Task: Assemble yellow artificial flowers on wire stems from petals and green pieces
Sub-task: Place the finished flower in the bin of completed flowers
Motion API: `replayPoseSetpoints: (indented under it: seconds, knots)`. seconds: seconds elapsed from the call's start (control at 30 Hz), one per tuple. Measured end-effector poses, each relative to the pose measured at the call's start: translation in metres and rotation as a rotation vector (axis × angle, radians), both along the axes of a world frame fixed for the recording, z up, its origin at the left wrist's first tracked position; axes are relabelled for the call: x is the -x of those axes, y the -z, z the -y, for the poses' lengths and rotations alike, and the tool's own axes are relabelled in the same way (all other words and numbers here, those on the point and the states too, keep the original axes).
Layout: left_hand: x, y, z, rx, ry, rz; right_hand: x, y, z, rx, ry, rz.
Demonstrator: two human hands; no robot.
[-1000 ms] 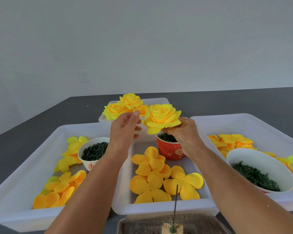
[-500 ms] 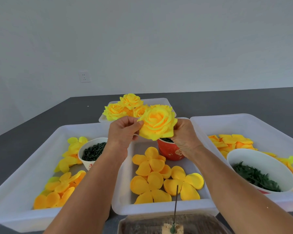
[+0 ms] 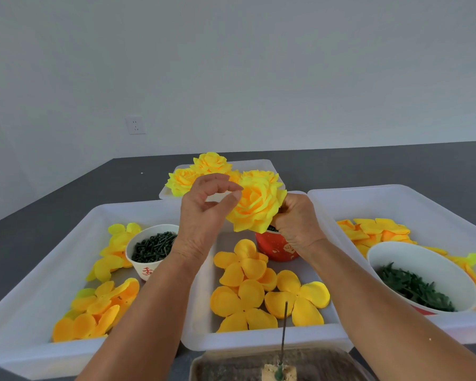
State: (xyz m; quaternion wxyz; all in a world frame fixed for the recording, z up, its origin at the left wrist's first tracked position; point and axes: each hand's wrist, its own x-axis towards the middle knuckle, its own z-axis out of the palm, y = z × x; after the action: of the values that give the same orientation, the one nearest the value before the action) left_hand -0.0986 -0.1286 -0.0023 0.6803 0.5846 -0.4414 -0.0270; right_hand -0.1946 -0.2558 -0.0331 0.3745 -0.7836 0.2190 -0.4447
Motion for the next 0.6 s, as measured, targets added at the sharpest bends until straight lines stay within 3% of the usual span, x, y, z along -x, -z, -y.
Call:
replayPoseSetpoints:
  seconds: [0.23,0.6]
  knots:
    - [-0.0003,0.0036,0.0025,-0.15,-0.069,0.216,0.0009,-0.0001,0.0001,0.021,0.058,-0.002]
    - [0.0022,0.0032,0.0028,-0.158,-0.018,0.221,0.0009,-0.0002,-0.0021,-0.036,0.014,-0.029]
